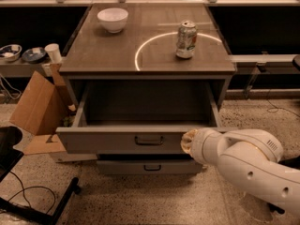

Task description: Close top drawer

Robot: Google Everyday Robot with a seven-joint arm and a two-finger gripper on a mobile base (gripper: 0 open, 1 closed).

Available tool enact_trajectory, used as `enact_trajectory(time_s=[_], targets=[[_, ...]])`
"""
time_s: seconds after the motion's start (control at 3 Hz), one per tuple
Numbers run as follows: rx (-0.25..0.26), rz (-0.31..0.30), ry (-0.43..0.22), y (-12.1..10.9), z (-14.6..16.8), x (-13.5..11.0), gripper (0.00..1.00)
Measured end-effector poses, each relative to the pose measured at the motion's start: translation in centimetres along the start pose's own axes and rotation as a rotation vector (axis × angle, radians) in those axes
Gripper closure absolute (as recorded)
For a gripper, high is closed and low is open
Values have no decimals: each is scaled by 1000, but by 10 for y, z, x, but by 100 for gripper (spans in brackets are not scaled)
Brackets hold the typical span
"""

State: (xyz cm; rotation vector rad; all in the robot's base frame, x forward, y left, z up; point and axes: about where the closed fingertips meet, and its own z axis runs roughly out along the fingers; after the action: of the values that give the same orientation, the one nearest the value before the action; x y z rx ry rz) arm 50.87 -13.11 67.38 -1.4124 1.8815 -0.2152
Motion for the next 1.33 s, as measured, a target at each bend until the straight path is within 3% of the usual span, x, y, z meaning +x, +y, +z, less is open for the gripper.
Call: enact_trajectory(time_s=[0.33,1.33], targets=[[38,-30,-14,-23,10,4,100],[52,-46,-10,-41,23,7,100]])
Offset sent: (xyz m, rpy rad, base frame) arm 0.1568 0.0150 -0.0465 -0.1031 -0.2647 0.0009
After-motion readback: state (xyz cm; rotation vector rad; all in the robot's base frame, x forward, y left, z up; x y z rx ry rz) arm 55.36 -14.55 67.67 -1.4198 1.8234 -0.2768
